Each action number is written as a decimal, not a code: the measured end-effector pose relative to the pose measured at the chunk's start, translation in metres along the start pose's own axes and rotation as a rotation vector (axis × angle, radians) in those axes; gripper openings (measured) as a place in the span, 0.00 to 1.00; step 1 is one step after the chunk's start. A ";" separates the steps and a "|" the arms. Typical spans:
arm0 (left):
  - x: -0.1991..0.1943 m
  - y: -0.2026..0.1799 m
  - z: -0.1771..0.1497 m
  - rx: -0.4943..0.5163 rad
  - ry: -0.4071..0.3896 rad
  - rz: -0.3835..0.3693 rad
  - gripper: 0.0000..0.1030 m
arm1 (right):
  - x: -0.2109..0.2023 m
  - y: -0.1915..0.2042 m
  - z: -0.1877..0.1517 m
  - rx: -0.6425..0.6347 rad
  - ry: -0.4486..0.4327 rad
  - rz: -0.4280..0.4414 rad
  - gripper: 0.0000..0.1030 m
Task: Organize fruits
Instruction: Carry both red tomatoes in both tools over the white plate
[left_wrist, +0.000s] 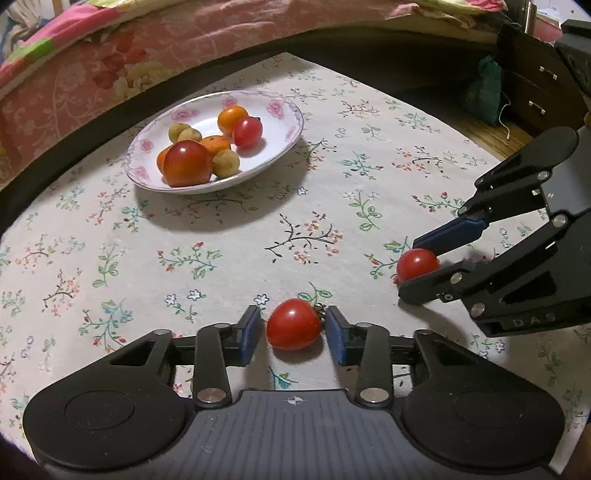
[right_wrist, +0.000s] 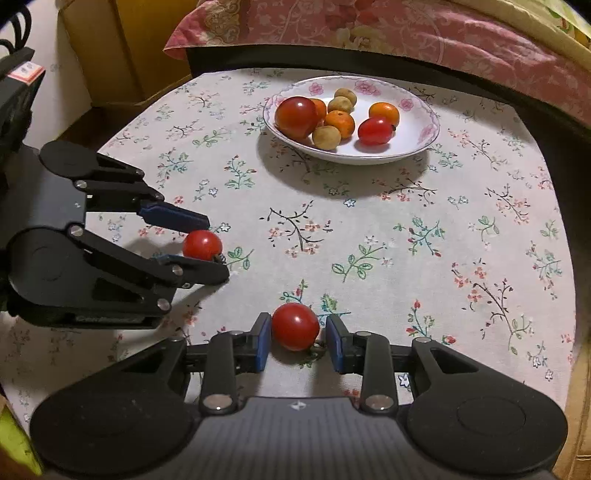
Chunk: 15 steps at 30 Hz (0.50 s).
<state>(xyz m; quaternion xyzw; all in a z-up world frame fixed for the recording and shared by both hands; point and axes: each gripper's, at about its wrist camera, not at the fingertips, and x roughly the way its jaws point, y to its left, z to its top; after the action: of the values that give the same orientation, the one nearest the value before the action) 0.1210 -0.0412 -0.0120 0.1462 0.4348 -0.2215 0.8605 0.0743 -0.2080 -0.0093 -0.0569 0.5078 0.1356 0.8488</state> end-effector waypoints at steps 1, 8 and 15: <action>0.000 0.000 0.000 0.002 0.001 0.002 0.41 | 0.000 0.000 0.000 -0.003 0.004 0.000 0.30; -0.004 -0.001 -0.003 0.014 0.009 -0.007 0.36 | 0.000 0.001 0.002 0.007 0.000 -0.013 0.26; -0.002 -0.001 0.001 -0.001 0.006 -0.016 0.35 | -0.001 0.007 0.011 0.004 -0.015 -0.011 0.26</action>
<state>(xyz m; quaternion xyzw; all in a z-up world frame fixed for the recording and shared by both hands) 0.1199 -0.0420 -0.0095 0.1429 0.4385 -0.2279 0.8575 0.0813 -0.1990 -0.0026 -0.0568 0.5015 0.1303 0.8534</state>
